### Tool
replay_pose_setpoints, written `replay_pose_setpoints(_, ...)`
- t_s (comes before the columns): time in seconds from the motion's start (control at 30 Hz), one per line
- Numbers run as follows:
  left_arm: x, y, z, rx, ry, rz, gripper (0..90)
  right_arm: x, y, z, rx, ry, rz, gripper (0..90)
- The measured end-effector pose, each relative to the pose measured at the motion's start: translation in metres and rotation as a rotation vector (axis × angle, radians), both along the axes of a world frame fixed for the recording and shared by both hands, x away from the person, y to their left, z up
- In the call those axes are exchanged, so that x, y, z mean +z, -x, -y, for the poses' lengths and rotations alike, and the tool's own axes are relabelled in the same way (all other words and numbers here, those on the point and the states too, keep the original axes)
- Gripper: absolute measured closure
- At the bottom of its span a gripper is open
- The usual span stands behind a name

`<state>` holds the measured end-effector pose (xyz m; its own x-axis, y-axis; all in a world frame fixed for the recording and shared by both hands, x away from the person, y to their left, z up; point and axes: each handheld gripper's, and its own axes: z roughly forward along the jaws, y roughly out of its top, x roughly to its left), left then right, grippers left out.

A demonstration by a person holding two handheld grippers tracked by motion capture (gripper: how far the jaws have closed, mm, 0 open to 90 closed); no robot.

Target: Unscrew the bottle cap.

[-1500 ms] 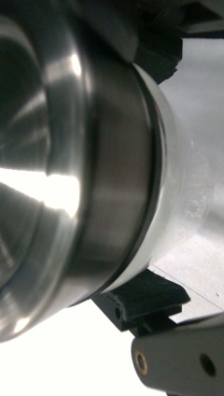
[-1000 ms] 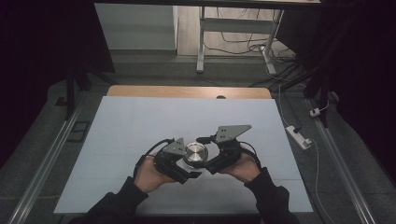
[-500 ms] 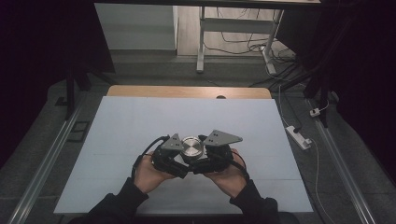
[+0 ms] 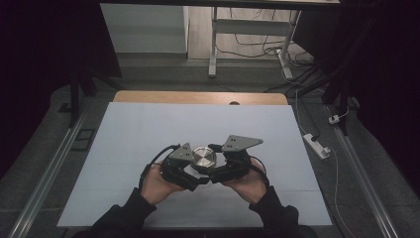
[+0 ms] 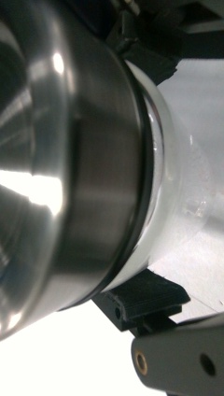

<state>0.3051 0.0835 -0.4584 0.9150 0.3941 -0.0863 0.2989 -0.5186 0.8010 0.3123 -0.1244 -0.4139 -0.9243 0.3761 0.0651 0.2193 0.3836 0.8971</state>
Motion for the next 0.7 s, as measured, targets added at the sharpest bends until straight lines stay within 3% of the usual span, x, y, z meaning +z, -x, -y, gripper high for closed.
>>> replay_pose_setpoints(0.07, 0.000, 0.001, 0.000, -0.026, 0.003, 0.001, 15.9, 0.000, -0.005, 0.004, 0.075, -0.010, -0.005, 20.1)
replay_pose_setpoints(0.1, 0.000, 0.002, 0.001, -0.042, 0.002, 0.002, 15.9, -0.001, -0.010, 0.009, 0.156, -0.025, -0.007, 20.1)
replay_pose_setpoints(0.13, 0.000, 0.002, 0.002, -0.057, 0.001, 0.006, 15.9, -0.002, -0.013, 0.012, 0.196, -0.031, -0.007, 20.1)
replay_pose_setpoints(0.17, 0.001, 0.003, 0.002, -0.068, -0.004, 0.011, 15.9, -0.002, -0.016, 0.014, 0.228, -0.035, -0.013, 20.0)
replay_pose_setpoints(0.27, 0.001, 0.005, 0.006, -0.069, -0.005, 0.010, 15.9, -0.004, -0.018, 0.018, 0.253, -0.044, -0.023, 18.8)
replay_pose_setpoints(0.3, 0.001, 0.005, 0.007, -0.066, -0.008, 0.009, 15.9, -0.004, -0.017, 0.018, 0.244, -0.038, -0.028, 14.8)
replay_pose_setpoints(0.33, 0.001, 0.005, 0.007, -0.055, -0.010, 0.009, 15.9, -0.003, -0.015, 0.015, 0.188, -0.027, -0.046, 8.1)
replay_pose_setpoints(0.37, 0.002, 0.005, 0.007, -0.045, -0.018, 0.015, 15.9, -0.003, -0.015, 0.015, 0.188, -0.027, -0.046, 8.1)
replay_pose_setpoints(0.4, 0.001, 0.005, 0.006, -0.020, -0.026, 0.017, 15.9, 0.000, -0.010, 0.011, 0.120, -0.025, -0.056, 5.6)
replay_pose_setpoints(0.43, 0.001, 0.005, 0.006, -0.020, -0.026, 0.017, 15.9, 0.001, -0.007, 0.009, 0.082, -0.032, -0.056, 5.7)
replay_pose_setpoints(0.47, 0.001, 0.004, 0.006, 0.011, -0.026, 0.015, 15.9, 0.003, -0.004, 0.008, 0.045, -0.038, -0.055, 5.9)
replay_pose_setpoints(0.5, 0.001, 0.004, 0.006, 0.011, -0.026, 0.015, 15.9, 0.003, -0.004, 0.008, 0.045, -0.038, -0.055, 5.9)
replay_pose_setpoints(0.53, 0.001, 0.004, 0.005, 0.028, -0.029, 0.016, 15.9, 0.005, 0.002, 0.003, -0.010, -0.035, -0.034, 8.1)
replay_pose_setpoints(0.57, 0.000, 0.004, 0.006, 0.050, -0.030, 0.021, 15.9, 0.005, 0.002, 0.003, -0.010, -0.035, -0.034, 8.1)
replay_pose_setpoints(0.63, 0.000, 0.005, 0.007, 0.080, -0.046, 0.031, 15.9, 0.003, 0.011, -0.006, -0.093, 0.000, 0.013, 10.6)
replay_pose_setpoints(0.7, 0.000, 0.005, 0.007, 0.093, -0.043, 0.029, 15.9, 0.000, 0.013, -0.010, -0.131, 0.002, 0.028, 12.6)
